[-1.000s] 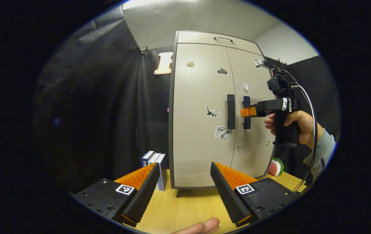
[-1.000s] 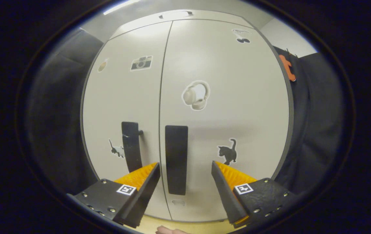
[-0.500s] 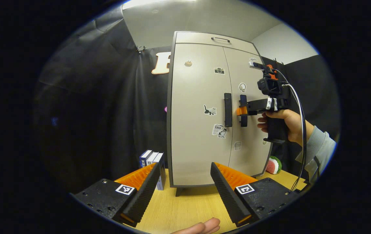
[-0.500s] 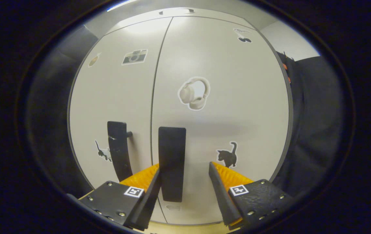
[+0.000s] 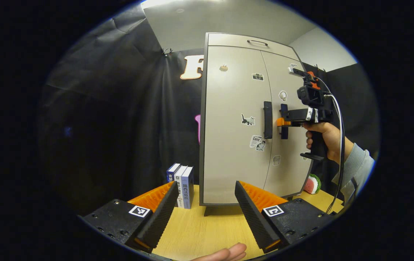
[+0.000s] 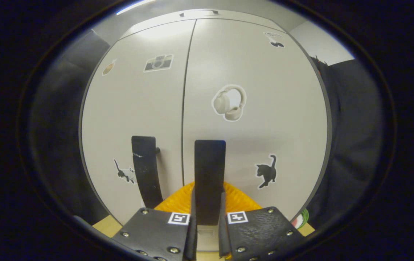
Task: Open the right door of the double-door shoe cabinet with the right hand, and open the left door with the left hand.
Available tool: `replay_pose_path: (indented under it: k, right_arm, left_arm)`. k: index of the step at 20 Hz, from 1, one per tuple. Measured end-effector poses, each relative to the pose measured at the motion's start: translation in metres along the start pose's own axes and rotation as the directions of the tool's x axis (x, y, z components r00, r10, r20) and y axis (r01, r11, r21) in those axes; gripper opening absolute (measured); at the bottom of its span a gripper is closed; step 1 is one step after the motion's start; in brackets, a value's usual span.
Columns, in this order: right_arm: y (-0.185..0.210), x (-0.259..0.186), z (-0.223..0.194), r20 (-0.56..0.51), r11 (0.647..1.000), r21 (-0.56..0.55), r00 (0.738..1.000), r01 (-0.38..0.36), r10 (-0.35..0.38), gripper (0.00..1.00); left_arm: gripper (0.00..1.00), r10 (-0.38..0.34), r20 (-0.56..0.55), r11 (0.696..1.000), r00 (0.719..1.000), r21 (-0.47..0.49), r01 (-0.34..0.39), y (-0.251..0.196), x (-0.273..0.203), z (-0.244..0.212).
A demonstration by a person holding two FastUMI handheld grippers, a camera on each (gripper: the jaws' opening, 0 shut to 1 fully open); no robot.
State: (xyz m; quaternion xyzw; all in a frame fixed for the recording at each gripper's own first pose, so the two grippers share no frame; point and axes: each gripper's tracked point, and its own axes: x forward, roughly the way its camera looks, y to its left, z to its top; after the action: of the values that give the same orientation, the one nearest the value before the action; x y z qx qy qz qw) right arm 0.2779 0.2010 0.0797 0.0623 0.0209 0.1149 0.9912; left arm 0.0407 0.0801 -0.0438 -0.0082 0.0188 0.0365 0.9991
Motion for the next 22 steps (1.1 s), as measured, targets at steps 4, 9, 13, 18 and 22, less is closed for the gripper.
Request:
replay_pose_path:
  k: [4,9,13,18,22]
  right_arm:
    - [-0.001,-0.005,0.0,-0.003,1.0,-0.013,1.0,-0.019,0.019,0.23]
    - [0.0,-0.009,0.001,-0.006,0.999,-0.01,0.999,-0.038,0.038,0.13]
    - [-0.001,-0.017,0.002,0.004,0.996,0.003,0.996,-0.084,0.084,0.13]
    - [-0.002,-0.031,0.005,0.01,0.984,0.009,0.984,-0.179,0.179,0.13]
    - [-0.007,-0.039,0.005,0.001,0.979,-0.009,0.979,-0.206,0.206,0.13]
  left_arm:
    - [0.98,0.006,-0.005,1.0,1.0,0.017,-0.006,0.0,-0.004,0.0]
    - [0.97,0.006,-0.017,1.0,1.0,0.026,-0.005,-0.006,-0.009,-0.004]
    - [0.98,0.019,-0.026,0.999,0.999,0.031,-0.019,-0.006,-0.011,-0.005]
    - [0.97,0.011,-0.014,0.999,1.0,0.036,-0.011,-0.016,-0.015,0.0]
    - [0.97,0.016,-0.005,0.999,1.0,0.046,-0.016,-0.027,-0.02,0.003]
